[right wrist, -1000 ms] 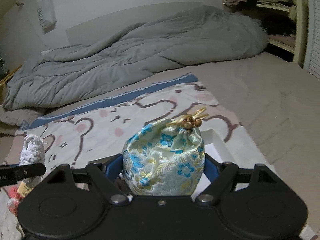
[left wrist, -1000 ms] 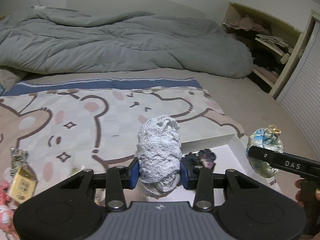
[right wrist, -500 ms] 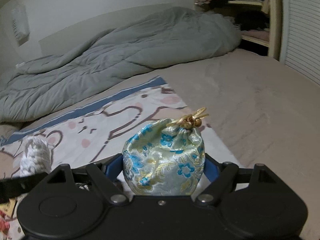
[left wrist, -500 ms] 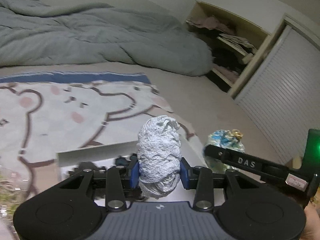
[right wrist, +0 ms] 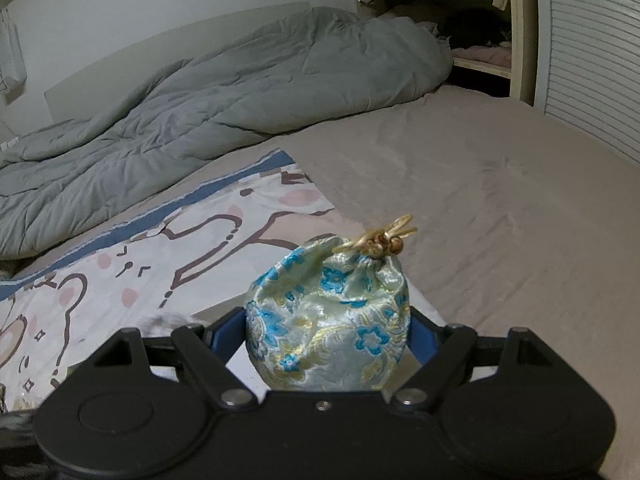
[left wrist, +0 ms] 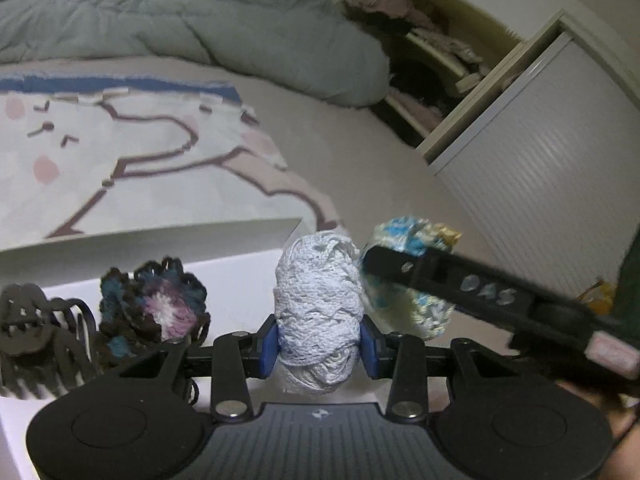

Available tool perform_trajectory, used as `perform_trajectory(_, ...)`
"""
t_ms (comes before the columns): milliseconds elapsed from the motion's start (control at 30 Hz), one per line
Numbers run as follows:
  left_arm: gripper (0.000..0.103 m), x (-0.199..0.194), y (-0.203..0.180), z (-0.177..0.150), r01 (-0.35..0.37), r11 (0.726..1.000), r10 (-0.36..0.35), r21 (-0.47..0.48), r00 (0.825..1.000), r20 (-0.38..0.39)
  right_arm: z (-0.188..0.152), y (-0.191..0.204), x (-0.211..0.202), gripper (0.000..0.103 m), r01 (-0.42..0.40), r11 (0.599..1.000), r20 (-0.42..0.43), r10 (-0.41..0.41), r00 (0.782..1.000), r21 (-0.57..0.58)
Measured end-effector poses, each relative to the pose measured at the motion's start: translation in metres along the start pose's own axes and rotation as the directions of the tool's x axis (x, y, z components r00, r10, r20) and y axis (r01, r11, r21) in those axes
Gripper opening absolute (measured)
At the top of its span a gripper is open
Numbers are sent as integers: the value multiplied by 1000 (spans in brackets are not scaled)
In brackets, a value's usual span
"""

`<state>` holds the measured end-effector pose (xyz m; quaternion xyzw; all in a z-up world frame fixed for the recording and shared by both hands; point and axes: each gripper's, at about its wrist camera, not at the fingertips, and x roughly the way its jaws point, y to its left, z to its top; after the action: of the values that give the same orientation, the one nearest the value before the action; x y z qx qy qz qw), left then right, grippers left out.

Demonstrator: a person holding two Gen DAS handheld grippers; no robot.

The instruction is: Organize objects

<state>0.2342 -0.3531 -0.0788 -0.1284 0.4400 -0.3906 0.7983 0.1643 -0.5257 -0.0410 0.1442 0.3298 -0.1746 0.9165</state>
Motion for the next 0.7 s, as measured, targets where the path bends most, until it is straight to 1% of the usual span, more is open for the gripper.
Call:
perform_trajectory(167, 42, 27, 20, -4, -85, 996, 85, -22, 996, -31, 1, 1, 12, 83, -16, 1000, -20, 16, 1000, 2)
perform_trajectory(233, 42, 31, 31, -3, -130, 990, 129, -44, 991, -26, 0, 3, 17, 83, -28, 1000, -30, 28, 999, -3)
perform_trajectory(300, 42, 31, 39, 0, -158, 986, 158, -61, 987, -5, -1, 8, 23, 83, -38, 999, -45, 37, 998, -11)
perform_trajectory(400, 42, 29, 44, 5, -167, 984, 167, -68, 986, 2, -3, 15, 29, 83, -53, 998, -51, 51, 997, -27)
perform_trajectory(467, 45, 27, 45, 5, -167, 983, 167, -73, 986, 1, -4, 17, 32, 84, -80, 997, -47, 79, 996, -19)
perform_trajectory(500, 52, 26, 45, 5, -166, 984, 166, -69, 986, -5, -4, 17, 34, 91, -100, 995, -43, 100, 994, -4)
perform_trajectory(533, 59, 27, 44, 4, -162, 985, 162, -64, 987, -10, -5, 17, 35, 101, -108, 994, -41, 108, 993, 10)
perform_trajectory(600, 62, 26, 39, 4, -159, 986, 159, -47, 987, -13, -4, 18, 34, 102, -91, 996, -35, 92, 995, 18)
perform_trajectory(700, 62, 26, 31, 3, -186, 983, 185, -5, 982, -21, -4, 16, 31, 102, -71, 997, -34, 72, 997, 19)
